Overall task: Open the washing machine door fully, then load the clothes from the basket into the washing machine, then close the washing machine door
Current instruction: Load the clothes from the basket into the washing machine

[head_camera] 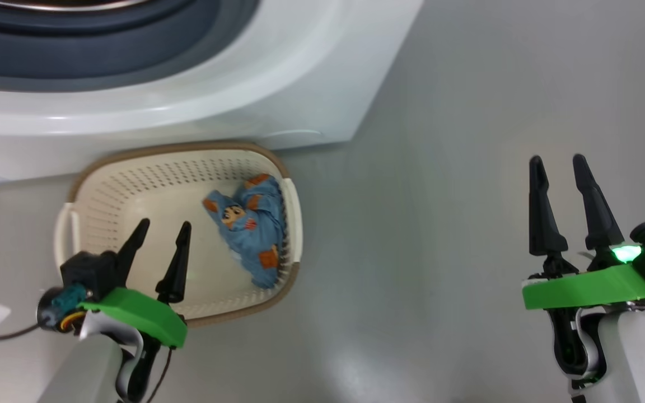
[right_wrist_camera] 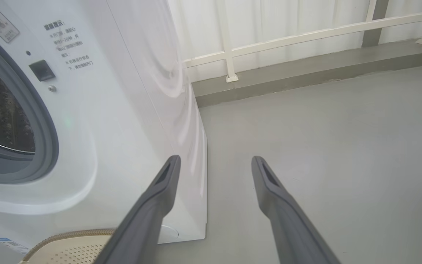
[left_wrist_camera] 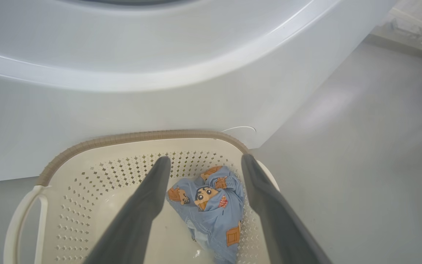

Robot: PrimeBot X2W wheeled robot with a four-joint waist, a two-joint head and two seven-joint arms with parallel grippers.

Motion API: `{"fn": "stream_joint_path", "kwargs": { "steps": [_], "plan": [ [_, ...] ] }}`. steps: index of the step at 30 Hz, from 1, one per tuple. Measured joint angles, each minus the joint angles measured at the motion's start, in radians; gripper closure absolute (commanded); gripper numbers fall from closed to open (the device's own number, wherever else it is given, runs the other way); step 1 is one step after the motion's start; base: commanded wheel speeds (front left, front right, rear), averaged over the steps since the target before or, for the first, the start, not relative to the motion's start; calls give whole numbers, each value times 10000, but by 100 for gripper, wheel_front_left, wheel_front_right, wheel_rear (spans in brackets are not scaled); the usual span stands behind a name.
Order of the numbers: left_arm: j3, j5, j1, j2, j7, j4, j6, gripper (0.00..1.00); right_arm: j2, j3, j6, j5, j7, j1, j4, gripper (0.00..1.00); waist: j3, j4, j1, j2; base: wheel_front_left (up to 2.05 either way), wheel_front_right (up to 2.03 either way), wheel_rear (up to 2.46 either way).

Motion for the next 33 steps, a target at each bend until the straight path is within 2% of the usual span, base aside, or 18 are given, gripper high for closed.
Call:
{"fn": "stream_joint_path", "kwargs": {
  "steps": [8, 20, 33],
  "plan": [
    [-1290, -481, -1192, 581, 0, 1145, 0, 0, 77, 387, 0, 209, 0, -445, -159, 0, 929, -712, 0, 0, 0, 0, 0],
    [-3691, -1990, -2724, 1609, 0, 2242, 0, 0, 100, 686, 0, 290, 0, -502, -437, 0, 2179, -1550, 0, 0, 0, 0, 0],
    [-6243, -4683, -4076, 2360, 207, 2661, 0, 0, 107, 1078, 0, 261, 0, -694, -755, 0, 2940, -1887, 0, 0, 0, 0, 0]
  ]
}}
